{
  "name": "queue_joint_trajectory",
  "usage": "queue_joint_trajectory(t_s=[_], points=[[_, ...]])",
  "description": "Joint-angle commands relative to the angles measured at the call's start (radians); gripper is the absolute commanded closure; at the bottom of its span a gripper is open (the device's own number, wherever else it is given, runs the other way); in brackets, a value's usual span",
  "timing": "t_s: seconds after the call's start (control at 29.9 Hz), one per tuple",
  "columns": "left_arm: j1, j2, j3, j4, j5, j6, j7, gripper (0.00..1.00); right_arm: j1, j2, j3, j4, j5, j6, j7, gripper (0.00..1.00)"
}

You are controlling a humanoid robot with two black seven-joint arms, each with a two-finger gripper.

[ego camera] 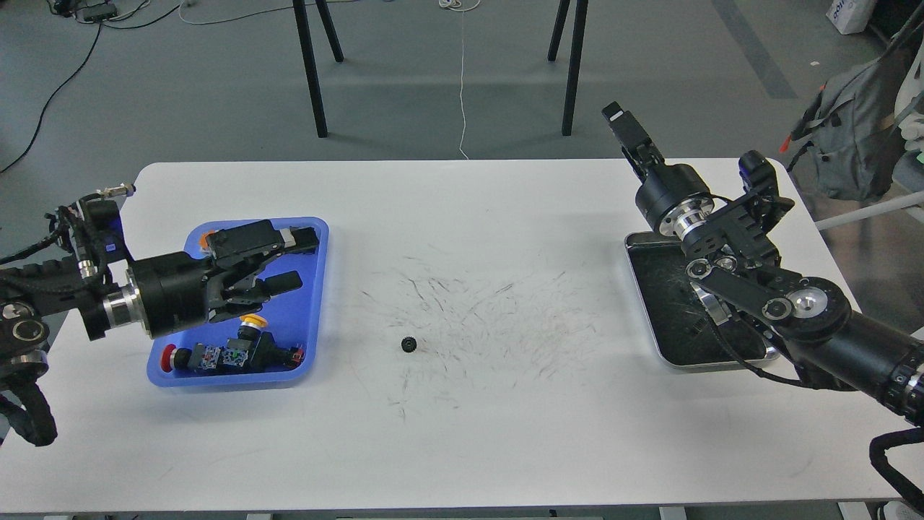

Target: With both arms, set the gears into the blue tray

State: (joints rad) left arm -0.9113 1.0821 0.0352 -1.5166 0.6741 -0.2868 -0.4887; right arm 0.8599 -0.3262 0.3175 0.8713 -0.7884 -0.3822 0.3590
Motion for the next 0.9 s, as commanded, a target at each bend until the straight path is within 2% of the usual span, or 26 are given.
queue_joint_trajectory(t_s=[0.0, 0.13, 0.23, 0.4, 0.47, 0.57, 0.77, 0.87], points=[[-0.017, 0.024, 0.015, 0.0, 0.025, 0.005, 0.0, 0.0, -0.004, -0.001, 0.014, 0.0, 0.0, -0.001, 0.0, 0.3], [-0.018, 0.048, 0.022, -0.01, 0.091, 0.0, 0.0, 0.0, -0.012, -0.001, 0.032, 0.0, 0.0, -0.004, 0.0, 0.3], [-0.027, 0.109, 0.028, -0.12, 0.101, 0.006, 0.0, 0.0, -0.028, -0.001, 0.046, 0.002, 0.0, -0.004, 0.002, 0.3], [-0.032, 0.136, 0.029, -0.177, 0.22, 0.015, 0.0, 0.0, -0.048, -0.002, 0.083, 0.002, 0.0, -0.006, 0.0, 0.29], [-0.04, 0.128, 0.029, -0.181, 0.321, 0.061, 0.0, 0.0, -0.059, -0.001, 0.109, 0.0, 0.0, -0.006, -0.002, 0.21], [-0.067, 0.136, 0.029, -0.238, 0.384, 0.084, 0.0, 0.0, -0.084, -0.002, 0.138, 0.003, 0.001, -0.006, -0.002, 0.19], [-0.09, 0.072, 0.031, -0.175, 0.496, 0.09, 0.0, 0.0, -0.124, -0.002, 0.215, 0.012, 0.139, 0.005, -0.002, 0.1], [-0.093, 0.035, 0.035, -0.166, 0.57, 0.121, 0.0, 0.0, -0.127, -0.014, 0.235, 0.02, 0.181, 0.0, -0.002, 0.1]])
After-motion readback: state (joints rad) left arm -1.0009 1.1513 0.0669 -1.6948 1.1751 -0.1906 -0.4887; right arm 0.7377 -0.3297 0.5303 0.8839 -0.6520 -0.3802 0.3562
